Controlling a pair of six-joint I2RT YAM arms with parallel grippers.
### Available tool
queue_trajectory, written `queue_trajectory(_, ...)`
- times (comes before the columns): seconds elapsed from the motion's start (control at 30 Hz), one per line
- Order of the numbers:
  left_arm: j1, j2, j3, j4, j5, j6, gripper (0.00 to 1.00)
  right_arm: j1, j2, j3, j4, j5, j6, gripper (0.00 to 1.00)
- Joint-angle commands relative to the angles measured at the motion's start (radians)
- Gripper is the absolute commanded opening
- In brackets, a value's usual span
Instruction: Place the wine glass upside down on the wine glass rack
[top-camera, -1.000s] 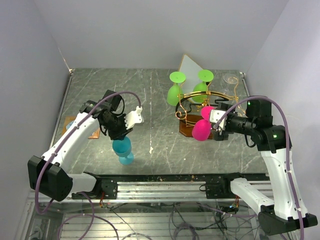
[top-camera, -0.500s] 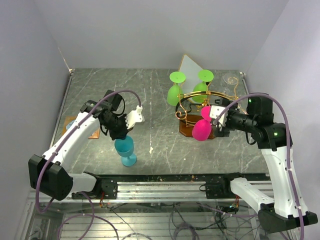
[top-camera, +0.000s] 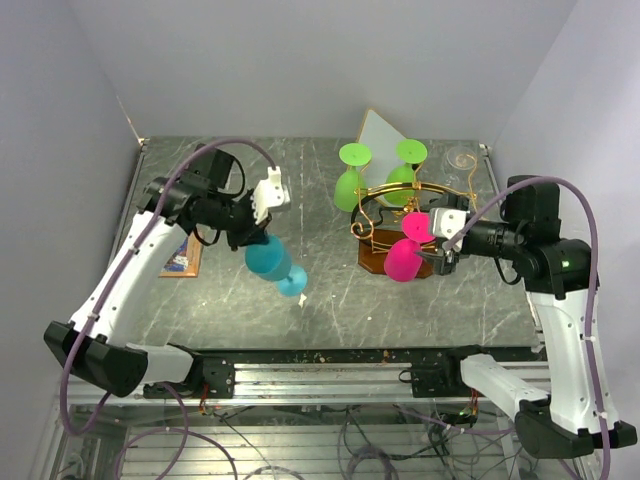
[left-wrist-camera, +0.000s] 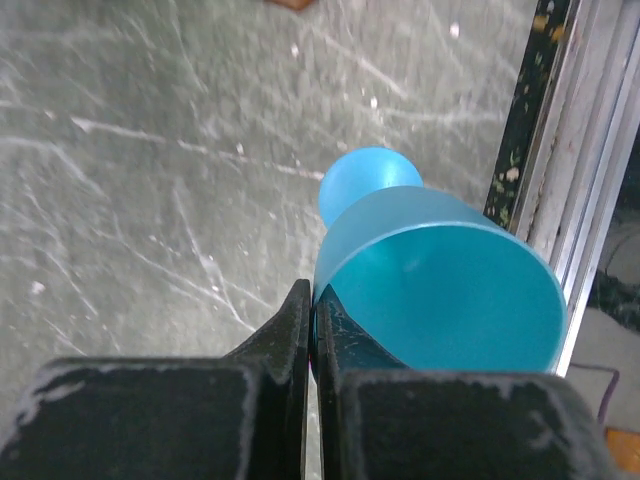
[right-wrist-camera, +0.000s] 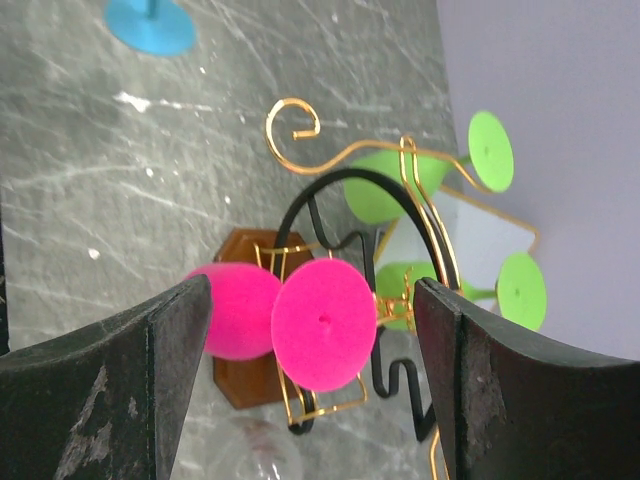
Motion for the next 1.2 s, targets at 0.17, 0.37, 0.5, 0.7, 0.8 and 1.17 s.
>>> queue_trajectory(0.17,-0.004,-0.084,0.136,0.334,0.129,-0.286,0.07,-0.006,0.06,0.021,0.064,-0.262,0.163,0.8)
queue_trajectory(0.37,-0.004,-0.06,0.195,0.506,0.075,-0.526,0.07,-0.005,0.116,-0.068,0.401,-0.349,0.587,0.66)
queue_trajectory(0.5,-0.004,-0.04,0.227,0.591,0.006,-0.682,0.07,-0.001,0.155,-0.086,0.632,-0.298,0.919,0.62)
queue_trajectory(0.7,-0.004,-0.006,0.269,0.673,-0.032,-0.824,0.07,0.013,0.212,-0.12,0.882,-0.246,1.259,0.61)
queue_trajectory(0.8,-0.004,0.004,0.274,0.7,-0.031,-0.862,0.07,0.015,0.236,-0.136,0.969,-0.203,1.379,0.61)
queue_trajectory(1.17,-0.004,-0.007,0.218,0.734,-0.02,-0.861,0.07,0.048,0.298,-0.139,1.06,-0.15,1.497,0.51)
